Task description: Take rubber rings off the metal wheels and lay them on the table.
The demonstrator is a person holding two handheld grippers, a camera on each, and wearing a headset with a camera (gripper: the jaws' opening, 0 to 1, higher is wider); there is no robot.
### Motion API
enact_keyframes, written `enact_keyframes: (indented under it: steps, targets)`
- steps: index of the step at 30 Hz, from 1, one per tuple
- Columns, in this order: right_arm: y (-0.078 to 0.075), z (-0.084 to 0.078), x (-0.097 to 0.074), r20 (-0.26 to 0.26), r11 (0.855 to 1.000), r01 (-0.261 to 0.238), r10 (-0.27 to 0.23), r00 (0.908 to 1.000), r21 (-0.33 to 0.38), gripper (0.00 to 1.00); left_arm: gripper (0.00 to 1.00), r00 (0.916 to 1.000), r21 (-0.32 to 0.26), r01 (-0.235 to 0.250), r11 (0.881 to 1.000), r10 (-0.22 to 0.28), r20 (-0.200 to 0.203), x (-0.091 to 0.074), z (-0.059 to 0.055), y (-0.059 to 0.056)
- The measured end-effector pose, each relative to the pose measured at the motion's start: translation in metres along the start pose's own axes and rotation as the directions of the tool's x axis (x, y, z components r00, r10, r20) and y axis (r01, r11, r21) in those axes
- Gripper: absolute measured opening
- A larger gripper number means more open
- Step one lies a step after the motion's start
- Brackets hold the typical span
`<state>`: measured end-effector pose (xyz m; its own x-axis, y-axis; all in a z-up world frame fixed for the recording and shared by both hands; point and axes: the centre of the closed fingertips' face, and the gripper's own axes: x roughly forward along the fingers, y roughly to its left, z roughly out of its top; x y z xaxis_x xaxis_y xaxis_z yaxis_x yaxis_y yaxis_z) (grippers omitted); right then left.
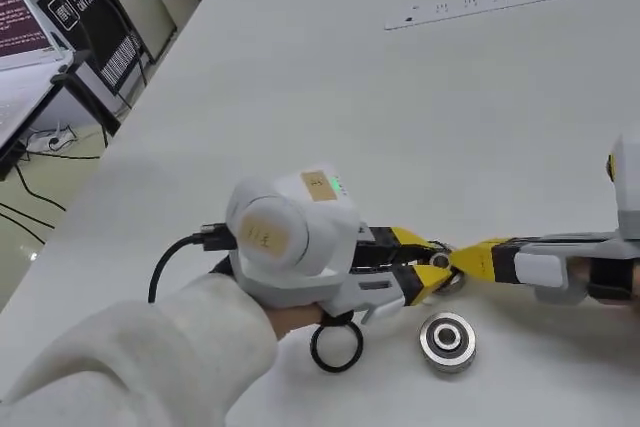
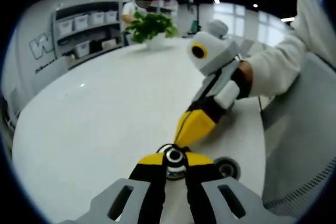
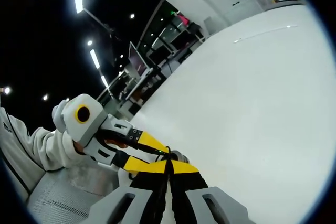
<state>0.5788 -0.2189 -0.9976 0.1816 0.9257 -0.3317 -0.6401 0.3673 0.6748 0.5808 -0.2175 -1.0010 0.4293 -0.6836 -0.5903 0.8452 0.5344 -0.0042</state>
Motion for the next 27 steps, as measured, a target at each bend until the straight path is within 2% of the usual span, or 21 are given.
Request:
enact_keyframes:
  steps: [3,6,11,17,18,19,21,27]
  targets:
    - [-0.003,0.001,-0.002,0.003,1.0,0.009,-0.009,1.0,0.017,0.0,0.14,0.9998,0.026,0.012,1.0,-0.011,-0.014,-0.004,0.003,-0.001]
    - [-0.004,0.002,-0.005,0.008,1.0,0.011,-0.011,0.9999,0.024,0.0,0.14,0.9996,0.016,0.025,1.0,-0.026,0.008,-0.011,0.013,-0.002]
    - [-0.004,0.006,-0.011,0.022,0.999,0.021,-0.021,0.9995,0.029,0.0,0.21,0.9989,0.029,0.029,0.999,-0.03,0.037,-0.028,0.028,-0.002]
    - [-0.002,0.011,-0.02,0.031,0.999,0.026,-0.027,0.9992,0.025,0.0,0.32,0.9972,0.059,0.004,0.998,-0.008,0.074,-0.053,0.045,0.0]
    - [-0.001,0.012,-0.021,0.032,0.999,0.027,-0.027,0.9991,0.025,0.0,0.34,0.9973,0.059,0.004,0.998,-0.009,0.073,-0.056,0.046,0.0]
    - [0.0,0.012,-0.022,0.032,0.999,0.027,-0.028,0.9991,0.023,0.0,0.37,0.9984,0.066,0.005,0.998,-0.009,0.056,-0.06,0.044,0.0]
    - [0.001,0.012,-0.024,0.03,0.999,0.032,-0.032,0.999,0.019,0.0,0.44,0.9994,0.115,-0.007,0.993,0.004,0.033,-0.068,0.043,0.001]
    - [0.009,0.015,-0.029,0.033,0.999,0.035,-0.035,0.9989,-0.001,0.0,0.53,0.9992,0.121,-0.023,0.992,0.019,0.034,-0.091,0.045,-0.001]
